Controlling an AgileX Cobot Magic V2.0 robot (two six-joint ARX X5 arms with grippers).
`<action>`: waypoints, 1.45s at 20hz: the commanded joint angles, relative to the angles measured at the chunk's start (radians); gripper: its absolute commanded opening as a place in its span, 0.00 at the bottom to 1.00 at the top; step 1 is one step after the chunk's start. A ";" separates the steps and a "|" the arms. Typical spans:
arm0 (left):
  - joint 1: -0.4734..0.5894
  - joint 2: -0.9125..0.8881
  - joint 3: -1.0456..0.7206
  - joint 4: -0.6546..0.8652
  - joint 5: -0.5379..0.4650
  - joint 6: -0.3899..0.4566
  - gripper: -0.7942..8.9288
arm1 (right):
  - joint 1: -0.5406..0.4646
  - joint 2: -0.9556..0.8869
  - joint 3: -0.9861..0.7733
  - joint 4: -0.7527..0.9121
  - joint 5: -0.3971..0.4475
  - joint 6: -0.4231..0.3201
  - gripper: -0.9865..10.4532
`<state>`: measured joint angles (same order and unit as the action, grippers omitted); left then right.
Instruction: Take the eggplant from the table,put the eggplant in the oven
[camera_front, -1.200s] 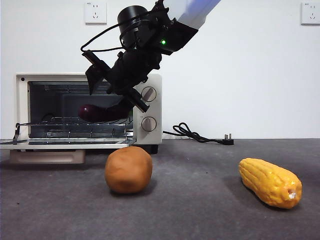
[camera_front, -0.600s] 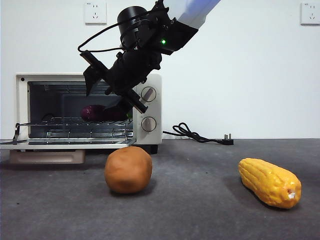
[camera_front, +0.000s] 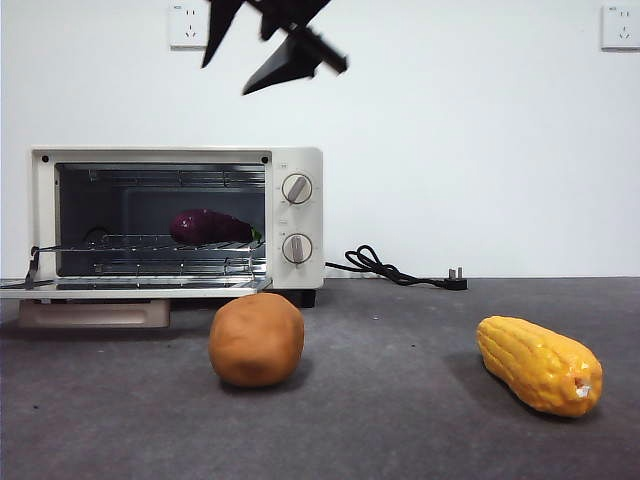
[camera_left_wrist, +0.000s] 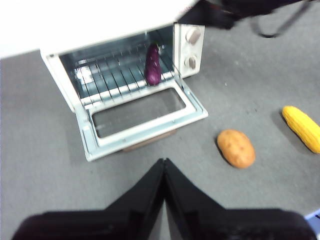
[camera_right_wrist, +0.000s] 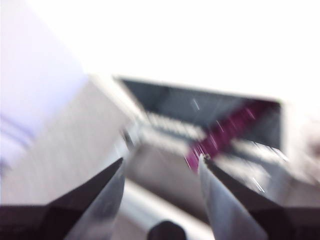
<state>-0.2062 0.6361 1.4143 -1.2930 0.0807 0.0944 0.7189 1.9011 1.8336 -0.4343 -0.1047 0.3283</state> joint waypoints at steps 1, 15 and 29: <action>-0.005 -0.001 -0.007 0.026 -0.003 0.014 0.08 | 0.002 -0.045 -0.003 -0.124 -0.001 -0.132 0.30; -0.005 0.108 -0.007 0.107 0.005 0.021 0.08 | 0.002 -0.303 -0.003 -0.692 -0.081 -0.385 0.11; -0.004 0.243 -0.007 0.231 0.005 0.027 0.08 | 0.002 -0.525 -0.003 -0.784 -0.079 -0.416 0.08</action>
<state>-0.2062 0.8825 1.4143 -1.0672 0.0849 0.1081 0.7189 1.3808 1.8332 -1.2221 -0.1822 -0.0792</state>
